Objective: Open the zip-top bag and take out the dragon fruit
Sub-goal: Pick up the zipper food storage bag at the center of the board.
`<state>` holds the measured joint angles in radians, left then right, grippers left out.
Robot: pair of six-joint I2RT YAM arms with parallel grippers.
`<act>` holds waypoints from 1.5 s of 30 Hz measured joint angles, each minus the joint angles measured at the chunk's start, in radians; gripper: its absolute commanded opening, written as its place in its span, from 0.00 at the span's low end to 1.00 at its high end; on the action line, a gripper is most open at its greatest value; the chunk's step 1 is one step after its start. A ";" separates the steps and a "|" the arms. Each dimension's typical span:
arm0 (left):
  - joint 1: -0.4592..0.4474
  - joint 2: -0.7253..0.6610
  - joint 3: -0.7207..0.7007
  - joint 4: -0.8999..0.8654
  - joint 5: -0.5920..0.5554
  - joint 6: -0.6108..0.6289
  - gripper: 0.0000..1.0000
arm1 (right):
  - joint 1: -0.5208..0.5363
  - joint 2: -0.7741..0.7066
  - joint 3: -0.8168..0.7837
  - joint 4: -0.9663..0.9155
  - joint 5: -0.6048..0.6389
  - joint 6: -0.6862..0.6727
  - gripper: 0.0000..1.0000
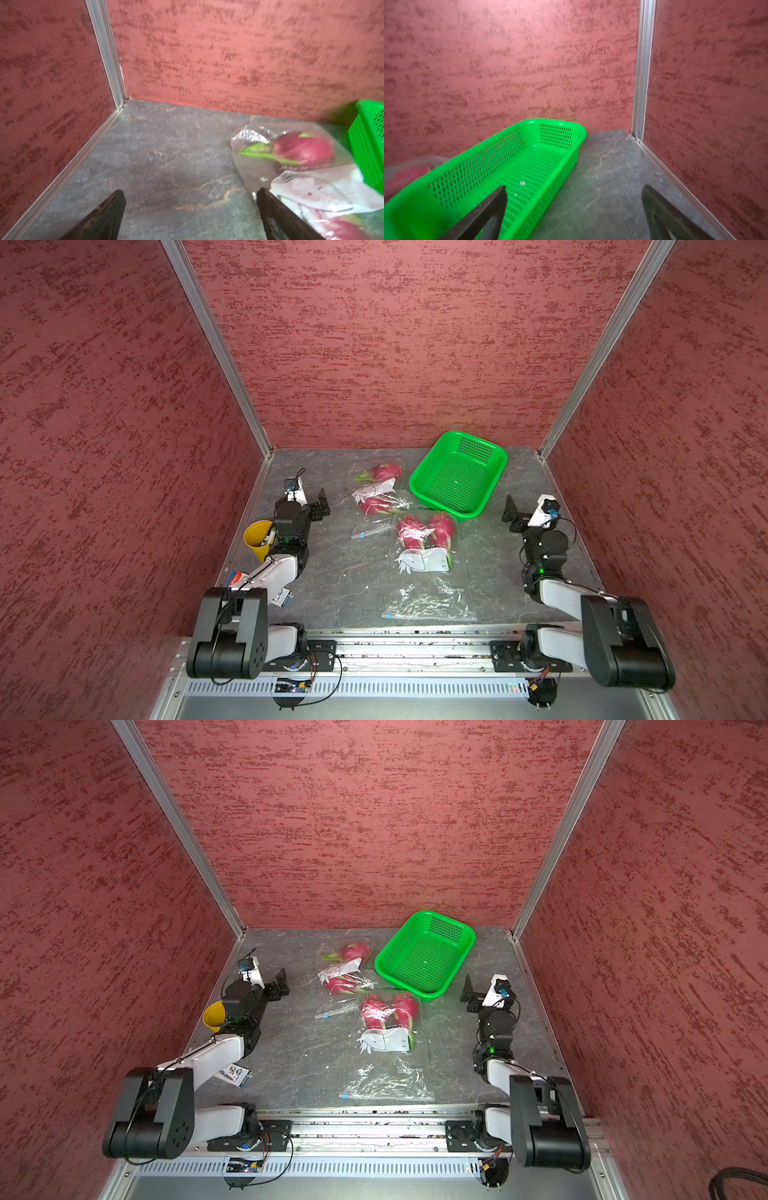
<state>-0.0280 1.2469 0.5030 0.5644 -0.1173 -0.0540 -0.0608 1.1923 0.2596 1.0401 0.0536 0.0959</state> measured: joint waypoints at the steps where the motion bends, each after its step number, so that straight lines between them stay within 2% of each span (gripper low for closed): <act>1: -0.011 -0.024 0.010 -0.024 -0.004 -0.013 1.00 | 0.000 -0.033 0.018 -0.041 0.000 0.022 0.99; 6: -0.146 -0.118 0.054 -0.193 -0.016 -0.073 1.00 | 0.000 -0.190 0.094 -0.252 -0.035 0.156 0.99; 12: -0.315 -0.151 0.062 -0.422 0.036 -0.150 1.00 | 0.011 -0.264 0.171 -0.483 -0.145 0.278 0.99; 16: -0.354 -0.151 0.051 -0.533 0.120 -0.261 1.00 | 0.075 -0.276 0.176 -0.605 -0.180 0.317 0.99; 23: -0.458 -0.144 0.020 -0.654 0.355 -0.405 1.00 | 0.238 -0.260 0.178 -0.734 -0.180 0.323 0.98; 28: -0.511 -0.143 -0.026 -0.658 0.517 -0.469 0.97 | 0.307 -0.217 0.198 -0.763 -0.171 0.321 0.98; 31: -0.528 -0.124 -0.057 -0.642 0.577 -0.492 0.96 | 0.331 -0.208 0.220 -0.774 -0.161 0.314 0.98; 39: -0.532 0.073 -0.063 -0.494 0.607 -0.494 0.94 | 0.372 -0.208 0.275 -0.783 -0.136 0.287 0.98; 45: -0.522 0.253 0.024 -0.391 0.628 -0.475 0.89 | 0.388 -0.232 0.276 -0.798 -0.115 0.280 0.98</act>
<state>-0.5499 1.4994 0.5274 0.1730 0.5106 -0.5293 0.3275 0.9600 0.5354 0.2424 -0.0616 0.3763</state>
